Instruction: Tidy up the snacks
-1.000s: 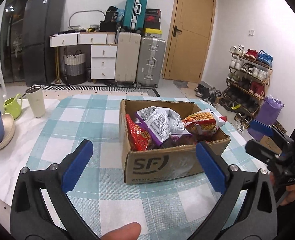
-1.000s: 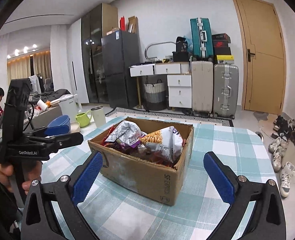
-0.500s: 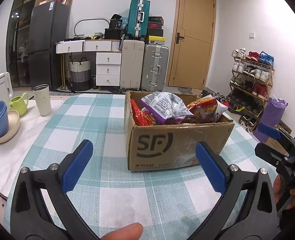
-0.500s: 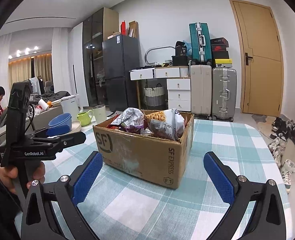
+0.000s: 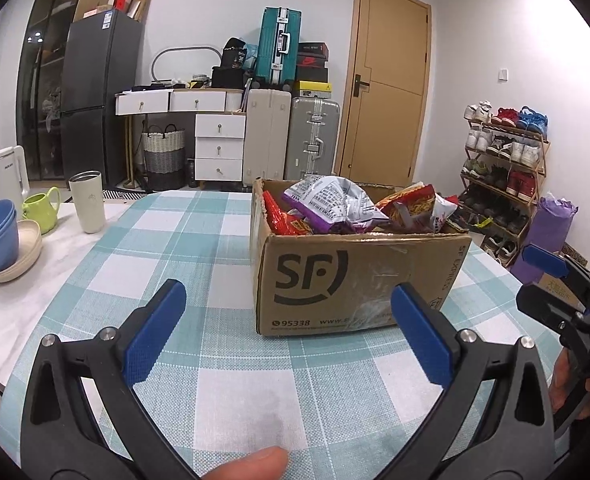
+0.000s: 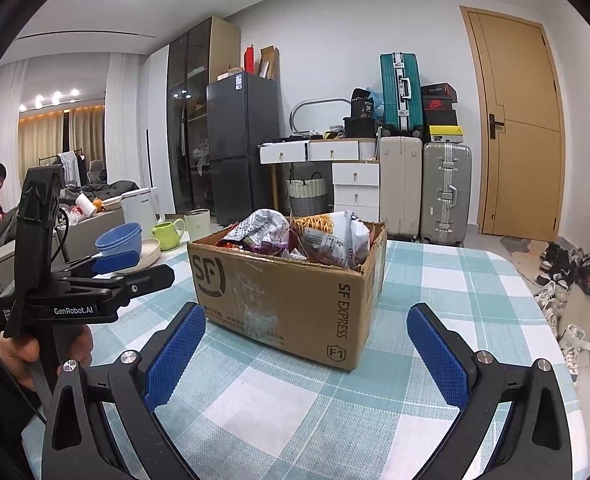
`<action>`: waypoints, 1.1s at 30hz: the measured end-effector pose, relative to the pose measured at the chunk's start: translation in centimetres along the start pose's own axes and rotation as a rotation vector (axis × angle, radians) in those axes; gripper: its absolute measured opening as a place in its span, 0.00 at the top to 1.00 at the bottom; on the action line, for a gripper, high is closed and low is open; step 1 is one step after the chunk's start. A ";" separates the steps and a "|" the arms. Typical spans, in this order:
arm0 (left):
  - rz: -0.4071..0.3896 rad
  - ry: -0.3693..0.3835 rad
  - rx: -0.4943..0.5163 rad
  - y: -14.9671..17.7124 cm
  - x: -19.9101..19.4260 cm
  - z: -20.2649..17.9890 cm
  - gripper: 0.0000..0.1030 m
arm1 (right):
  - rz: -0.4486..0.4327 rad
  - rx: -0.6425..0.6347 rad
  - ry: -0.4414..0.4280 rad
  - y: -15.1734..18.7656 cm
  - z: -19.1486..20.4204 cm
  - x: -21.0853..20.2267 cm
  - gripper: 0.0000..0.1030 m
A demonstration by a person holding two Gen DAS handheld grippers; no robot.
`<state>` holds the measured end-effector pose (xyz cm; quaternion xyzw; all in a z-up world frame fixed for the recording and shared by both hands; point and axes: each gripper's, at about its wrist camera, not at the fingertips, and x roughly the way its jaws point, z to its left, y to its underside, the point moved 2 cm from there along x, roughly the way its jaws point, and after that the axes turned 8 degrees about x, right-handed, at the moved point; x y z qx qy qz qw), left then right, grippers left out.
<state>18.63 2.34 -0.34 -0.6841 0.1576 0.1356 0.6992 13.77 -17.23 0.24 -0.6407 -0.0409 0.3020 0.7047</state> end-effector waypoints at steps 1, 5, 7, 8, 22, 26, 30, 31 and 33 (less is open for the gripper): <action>0.000 0.001 0.001 0.1 0.0 0.0 0.01 | 0.000 -0.001 0.002 0.1 0.0 0.0 0.01; 0.001 -0.005 0.005 0.3 0.2 -0.1 0.01 | -0.007 -0.001 -0.003 0.2 0.1 0.0 0.01; -0.002 -0.006 0.003 0.3 0.2 0.0 0.01 | -0.009 0.000 -0.004 0.3 0.0 0.1 0.01; -0.006 -0.008 0.000 0.3 0.1 0.0 0.01 | -0.010 0.000 -0.006 0.4 0.0 0.2 0.01; -0.016 -0.010 0.002 0.6 0.2 0.4 0.01 | -0.011 0.015 -0.007 0.4 -0.3 0.1 0.01; -0.016 -0.010 0.002 0.6 0.2 0.3 0.01 | -0.011 0.015 -0.008 0.4 -0.3 0.1 0.01; -0.017 -0.010 0.003 0.6 0.2 0.4 0.01 | -0.010 0.017 -0.008 0.4 -0.3 0.1 0.00; -0.017 -0.010 0.003 0.6 0.2 0.3 0.01 | -0.010 0.017 -0.008 0.4 -0.2 0.1 0.00; -0.017 -0.009 0.005 0.6 0.2 0.3 0.01 | -0.011 0.015 -0.008 0.4 -0.3 0.1 0.01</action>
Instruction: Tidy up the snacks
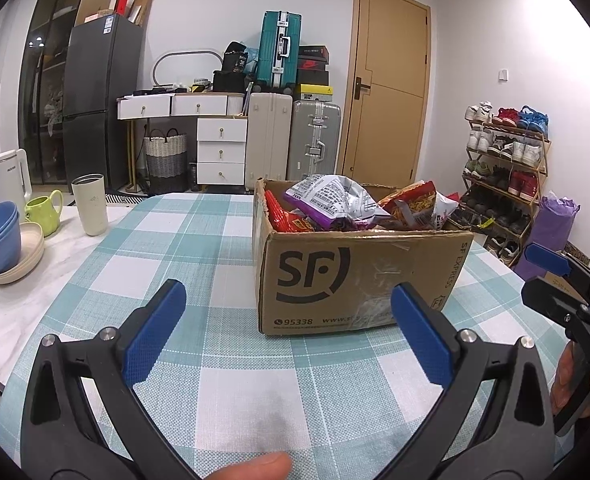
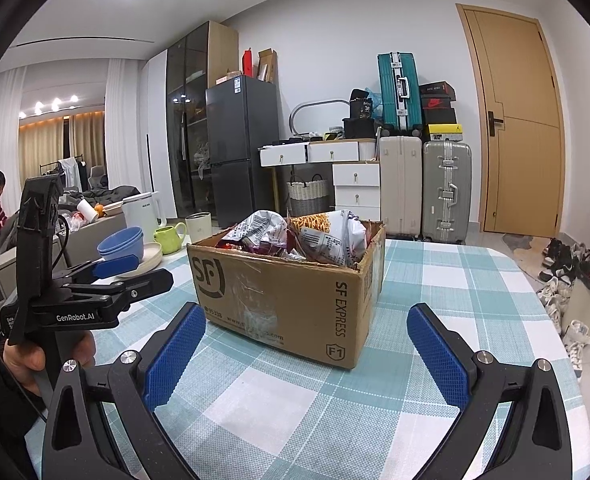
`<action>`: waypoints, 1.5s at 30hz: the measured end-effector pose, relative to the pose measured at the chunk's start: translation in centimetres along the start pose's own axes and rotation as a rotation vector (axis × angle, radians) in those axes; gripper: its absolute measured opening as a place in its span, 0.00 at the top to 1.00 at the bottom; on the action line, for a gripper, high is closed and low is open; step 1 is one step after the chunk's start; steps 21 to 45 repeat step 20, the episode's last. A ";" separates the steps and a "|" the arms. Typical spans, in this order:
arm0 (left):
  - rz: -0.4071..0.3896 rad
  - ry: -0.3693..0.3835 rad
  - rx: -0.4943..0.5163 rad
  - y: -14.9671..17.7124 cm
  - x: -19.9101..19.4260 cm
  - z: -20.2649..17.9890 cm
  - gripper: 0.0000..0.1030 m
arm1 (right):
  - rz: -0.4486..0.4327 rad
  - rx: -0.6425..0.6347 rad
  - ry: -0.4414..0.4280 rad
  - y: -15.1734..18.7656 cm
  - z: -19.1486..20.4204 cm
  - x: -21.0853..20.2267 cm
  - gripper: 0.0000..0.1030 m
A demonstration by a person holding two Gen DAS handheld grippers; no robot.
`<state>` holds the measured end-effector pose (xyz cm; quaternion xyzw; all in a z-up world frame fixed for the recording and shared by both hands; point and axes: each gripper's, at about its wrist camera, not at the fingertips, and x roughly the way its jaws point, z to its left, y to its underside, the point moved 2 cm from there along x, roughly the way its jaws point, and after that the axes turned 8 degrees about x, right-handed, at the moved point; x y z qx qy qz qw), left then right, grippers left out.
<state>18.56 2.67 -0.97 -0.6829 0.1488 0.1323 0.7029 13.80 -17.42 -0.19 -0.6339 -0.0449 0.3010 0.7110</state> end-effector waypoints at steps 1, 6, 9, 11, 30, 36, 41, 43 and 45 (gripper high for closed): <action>0.000 0.000 0.001 0.0 0.0 0.0 0.01 | 0.000 -0.001 0.000 0.0 0.0 0.0 0.00; -0.001 -0.001 0.001 0.0 -0.1 -0.1 0.01 | 0.000 -0.002 0.000 0.1 0.0 0.0 0.00; 0.000 0.000 0.001 0.0 -0.1 -0.2 0.01 | 0.000 0.000 -0.001 0.1 0.0 0.0 0.00; -0.001 0.000 0.001 0.0 -0.1 -0.2 0.01 | 0.001 0.000 0.000 0.1 0.0 0.0 0.00; -0.001 0.000 0.001 0.1 -0.1 -0.2 0.01 | 0.007 0.001 -0.004 0.2 0.0 0.0 0.00; -0.001 0.000 0.001 0.1 -0.1 -0.2 0.01 | 0.007 0.001 -0.004 0.2 0.0 0.0 0.00; -0.001 0.000 0.001 0.1 -0.1 -0.2 0.01 | 0.007 0.001 -0.004 0.2 0.0 0.0 0.00; -0.001 0.000 0.001 0.1 -0.1 -0.2 0.01 | 0.007 0.001 -0.004 0.2 0.0 0.0 0.00; -0.001 0.000 0.001 0.1 -0.1 -0.2 0.01 | 0.007 0.001 -0.004 0.2 0.0 0.0 0.00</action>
